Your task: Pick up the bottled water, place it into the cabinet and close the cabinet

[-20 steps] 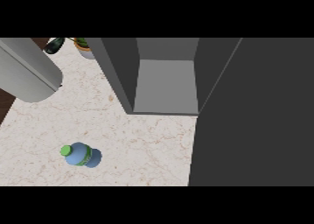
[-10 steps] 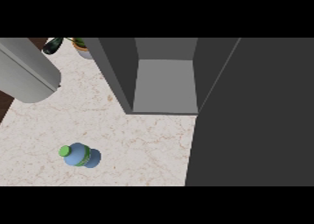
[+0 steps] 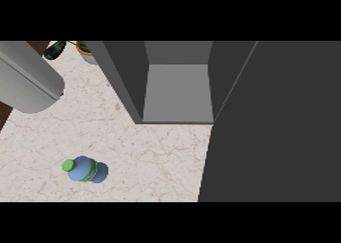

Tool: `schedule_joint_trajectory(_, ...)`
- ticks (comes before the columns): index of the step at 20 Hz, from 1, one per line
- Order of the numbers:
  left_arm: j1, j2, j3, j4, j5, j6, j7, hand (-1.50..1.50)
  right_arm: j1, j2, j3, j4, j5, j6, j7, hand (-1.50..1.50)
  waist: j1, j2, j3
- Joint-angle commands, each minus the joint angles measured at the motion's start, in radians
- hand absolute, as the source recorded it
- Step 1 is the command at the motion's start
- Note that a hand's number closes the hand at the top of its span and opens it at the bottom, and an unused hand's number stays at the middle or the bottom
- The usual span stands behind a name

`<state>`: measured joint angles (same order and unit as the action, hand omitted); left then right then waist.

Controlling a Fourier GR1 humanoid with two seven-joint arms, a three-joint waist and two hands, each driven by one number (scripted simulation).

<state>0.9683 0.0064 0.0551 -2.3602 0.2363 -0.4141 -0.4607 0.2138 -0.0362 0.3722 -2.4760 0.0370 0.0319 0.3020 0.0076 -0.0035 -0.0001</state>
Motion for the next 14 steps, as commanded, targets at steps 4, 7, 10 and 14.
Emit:
schedule_joint_trajectory(4, -0.107, 0.014, 0.073, 0.157, -0.033, -0.01, -0.037, -1.5, -0.016, -0.015, 0.044, -0.049, 0.08, -0.03, 0.039, -1.5, -0.005, 0.0, 0.0)
schedule_joint_trajectory(7, -0.199, -0.006, -0.003, 0.093, -0.057, 0.129, 0.12, -1.5, 0.02, -0.021, 0.152, -0.11, 0.145, -0.06, 0.084, -1.5, -0.018, 0.001, 0.0)
schedule_joint_trajectory(10, -0.24, 0.0, 0.051, 0.213, -0.061, 0.08, 0.066, -1.5, -0.037, -0.047, 0.028, -0.1, 0.044, -0.05, 0.091, -1.5, -0.011, 0.003, 0.0)
schedule_joint_trajectory(14, -0.348, 0.025, 0.124, 0.305, -0.018, 0.106, 0.114, -1.5, -0.029, -0.058, 0.064, -0.067, 0.065, -0.061, 0.057, -1.5, -0.012, 0.003, 0.0)
